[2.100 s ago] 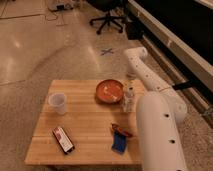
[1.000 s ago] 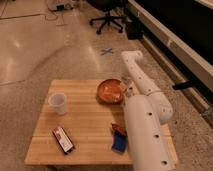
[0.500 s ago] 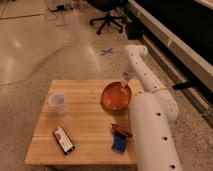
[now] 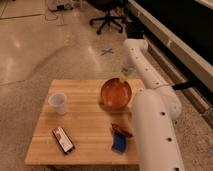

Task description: Pick up the ceramic bowl

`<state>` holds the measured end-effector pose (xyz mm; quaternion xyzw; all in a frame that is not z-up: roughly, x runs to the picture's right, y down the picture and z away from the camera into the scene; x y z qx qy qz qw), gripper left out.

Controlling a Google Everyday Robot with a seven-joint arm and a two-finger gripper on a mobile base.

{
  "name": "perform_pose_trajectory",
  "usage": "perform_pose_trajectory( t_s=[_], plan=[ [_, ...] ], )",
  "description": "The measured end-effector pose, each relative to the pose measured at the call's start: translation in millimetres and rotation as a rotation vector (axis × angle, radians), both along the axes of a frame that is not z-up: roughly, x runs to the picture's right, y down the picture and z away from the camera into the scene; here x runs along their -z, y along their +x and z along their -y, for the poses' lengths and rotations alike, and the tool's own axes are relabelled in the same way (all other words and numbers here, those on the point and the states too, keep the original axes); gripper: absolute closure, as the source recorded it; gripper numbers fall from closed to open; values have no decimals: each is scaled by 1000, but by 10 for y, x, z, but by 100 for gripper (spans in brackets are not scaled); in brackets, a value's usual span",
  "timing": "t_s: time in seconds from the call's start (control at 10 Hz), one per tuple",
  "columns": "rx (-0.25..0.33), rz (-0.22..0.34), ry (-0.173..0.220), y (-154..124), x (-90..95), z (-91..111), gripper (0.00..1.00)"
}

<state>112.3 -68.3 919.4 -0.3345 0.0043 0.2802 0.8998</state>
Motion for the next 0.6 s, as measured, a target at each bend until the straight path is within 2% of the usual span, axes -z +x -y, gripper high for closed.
perform_pose_trajectory(
  t_s=[0.3, 0.6],
  plan=[
    [59, 41, 35, -128, 186, 189, 100],
    [111, 81, 30, -204, 312, 198, 100]
  ],
)
